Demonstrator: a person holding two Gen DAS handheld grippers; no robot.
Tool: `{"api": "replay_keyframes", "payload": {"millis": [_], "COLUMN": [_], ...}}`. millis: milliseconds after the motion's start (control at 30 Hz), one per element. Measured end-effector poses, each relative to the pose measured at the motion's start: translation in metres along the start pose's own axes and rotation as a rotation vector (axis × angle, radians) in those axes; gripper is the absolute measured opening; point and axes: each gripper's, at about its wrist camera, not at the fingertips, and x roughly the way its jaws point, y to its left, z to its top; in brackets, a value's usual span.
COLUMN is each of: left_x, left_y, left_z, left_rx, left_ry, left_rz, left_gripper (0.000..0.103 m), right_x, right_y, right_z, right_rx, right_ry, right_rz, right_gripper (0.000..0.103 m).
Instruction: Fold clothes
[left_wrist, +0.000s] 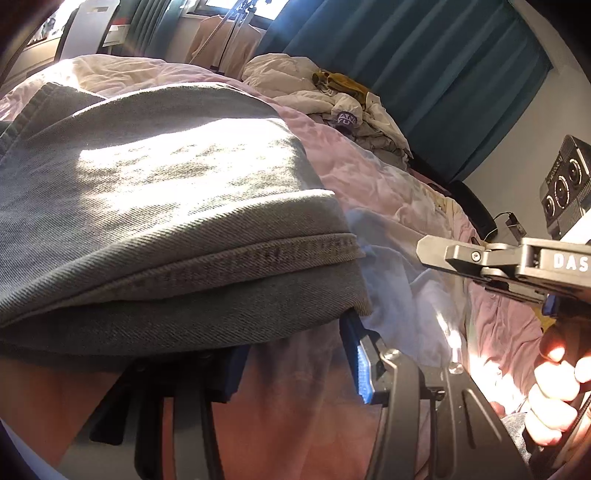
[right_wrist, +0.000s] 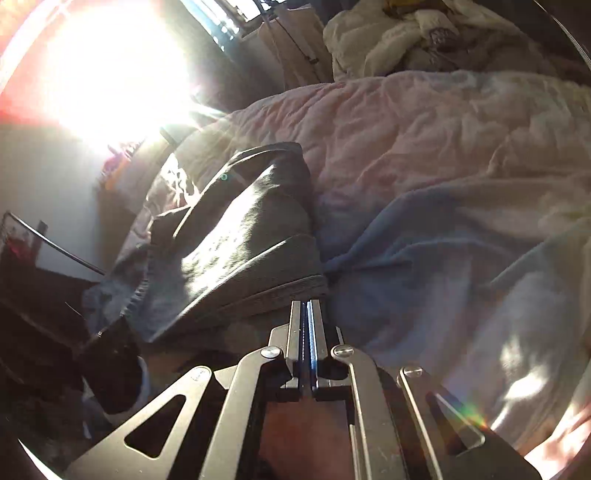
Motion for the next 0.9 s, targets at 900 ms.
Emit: {"api": "replay_keyframes", "payload": {"millis": [900], "left_x": [0.003], "left_y": [0.026], "left_z": [-0.004], "left_rx": [-0.246], "left_ry": [-0.011], "left_rz": [-0.160], "left_gripper": [0.049], "right_x": [0.055], "right_y": [0.069], "right_z": [-0.088], "right_rx": [-1.151], "right_ry": [-0.171], "right_rz": [-0.502], "right_gripper": [0.024]}}
